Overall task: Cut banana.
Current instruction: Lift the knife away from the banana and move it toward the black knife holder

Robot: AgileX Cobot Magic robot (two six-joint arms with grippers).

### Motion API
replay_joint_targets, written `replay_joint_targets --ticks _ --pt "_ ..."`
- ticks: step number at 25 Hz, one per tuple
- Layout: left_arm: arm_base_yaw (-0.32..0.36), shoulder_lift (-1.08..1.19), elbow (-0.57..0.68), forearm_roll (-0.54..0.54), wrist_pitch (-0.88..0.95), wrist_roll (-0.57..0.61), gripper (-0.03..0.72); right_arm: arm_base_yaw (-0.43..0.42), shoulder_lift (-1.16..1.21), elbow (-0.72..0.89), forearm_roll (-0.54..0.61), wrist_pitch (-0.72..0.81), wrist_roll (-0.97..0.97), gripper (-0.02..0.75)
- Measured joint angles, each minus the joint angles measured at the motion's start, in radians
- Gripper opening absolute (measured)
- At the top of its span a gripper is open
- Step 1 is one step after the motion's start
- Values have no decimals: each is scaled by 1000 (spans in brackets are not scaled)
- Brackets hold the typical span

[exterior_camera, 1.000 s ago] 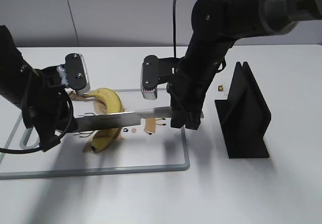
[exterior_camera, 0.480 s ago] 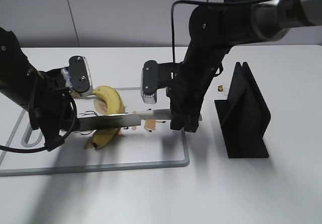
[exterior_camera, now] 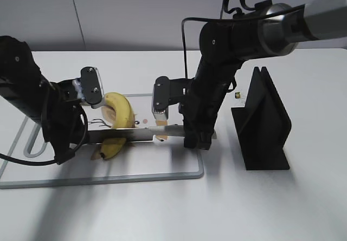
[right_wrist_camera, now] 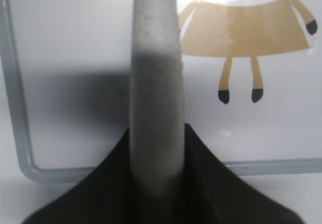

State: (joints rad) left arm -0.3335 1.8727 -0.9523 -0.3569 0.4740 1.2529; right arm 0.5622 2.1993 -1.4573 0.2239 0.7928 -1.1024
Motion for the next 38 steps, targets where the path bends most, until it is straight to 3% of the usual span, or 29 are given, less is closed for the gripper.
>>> replay_joint_targets --ticks 20,29,32,38 --pt "0 -273 21 25 98 -14 14 2 -197 15 8 31 -2 172" --pt "0 -288 21 24 109 -15 21 2 -209 15 6 41 -2 172" --pt "0 -289 21 17 103 -30 107 3 -209 15 7 53 1 167" --pt "1 -317 21 -6 75 -51 477 5 -211 16 12 67 29 162"
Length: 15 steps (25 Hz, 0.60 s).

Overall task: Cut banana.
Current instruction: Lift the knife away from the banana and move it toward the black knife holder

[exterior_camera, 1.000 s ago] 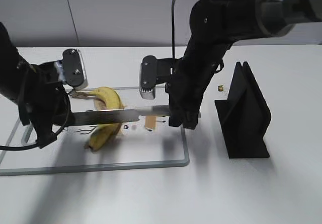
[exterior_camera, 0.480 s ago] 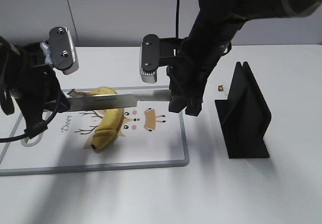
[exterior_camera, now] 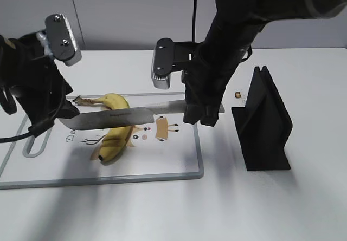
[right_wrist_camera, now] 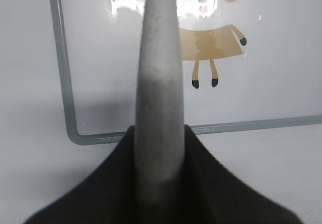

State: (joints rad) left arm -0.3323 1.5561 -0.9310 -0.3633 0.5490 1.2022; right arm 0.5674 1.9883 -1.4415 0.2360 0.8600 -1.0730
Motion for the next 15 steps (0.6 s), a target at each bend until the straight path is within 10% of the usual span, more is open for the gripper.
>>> replay_joint_targets --ticks 8,15 --pt "5 -103 0 -4 -28 -69 589 0 -55 2 0 5 5 160" --pt "135 -150 -138 59 130 -469 588 0 -103 -2 0 29 109 160"
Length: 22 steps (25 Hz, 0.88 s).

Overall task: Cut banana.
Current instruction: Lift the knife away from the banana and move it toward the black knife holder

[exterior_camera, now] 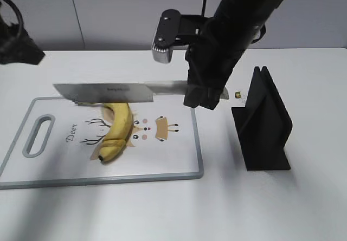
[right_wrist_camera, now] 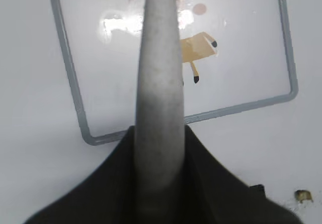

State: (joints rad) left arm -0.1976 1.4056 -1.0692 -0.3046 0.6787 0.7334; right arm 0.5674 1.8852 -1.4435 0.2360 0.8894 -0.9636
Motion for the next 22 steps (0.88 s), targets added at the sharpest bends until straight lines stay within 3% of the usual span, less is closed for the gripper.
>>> replay_joint_targets --ticks 5,10,15,22 --pt "110 -4 -151 93 211 -304 588 0 -10 -63 -6 30 338 160" --pt "135 -5 -207 212 487 -512 588 0 -11 -151 -13 166 569 160" --pt "137 -56 -171 255 530 -558 588 0 -25 -160 -13 311 790 160" --pt "137 -311 61 248 523 -560 588 -5 -185 0 -33 243 984 160"
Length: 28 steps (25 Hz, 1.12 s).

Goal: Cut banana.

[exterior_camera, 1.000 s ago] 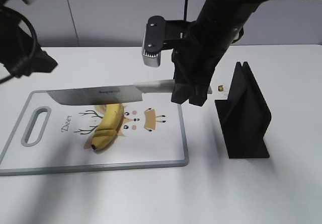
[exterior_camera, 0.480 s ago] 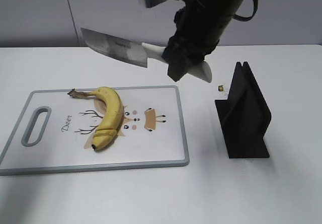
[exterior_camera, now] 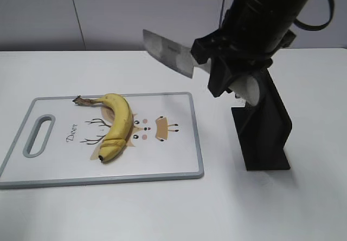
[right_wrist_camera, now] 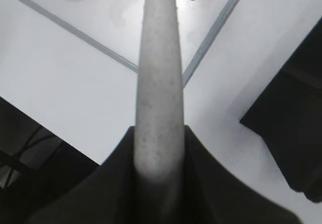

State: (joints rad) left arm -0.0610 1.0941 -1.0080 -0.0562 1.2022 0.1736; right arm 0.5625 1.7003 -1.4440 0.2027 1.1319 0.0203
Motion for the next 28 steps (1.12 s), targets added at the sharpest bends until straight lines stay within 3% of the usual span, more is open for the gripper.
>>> replay_joint_targets --ticks 3,14,28 --pt "0 -111 93 0 -13 2 588 -33 -54 34 -33 -5 85 160" --pt "0 -531 396 -56 -36 4 588 -284 -188 149 -51 -5 137 160" --pt "0 -1058 506 -83 -101 4 587 -303 -203 293 -73 -71 197 160"
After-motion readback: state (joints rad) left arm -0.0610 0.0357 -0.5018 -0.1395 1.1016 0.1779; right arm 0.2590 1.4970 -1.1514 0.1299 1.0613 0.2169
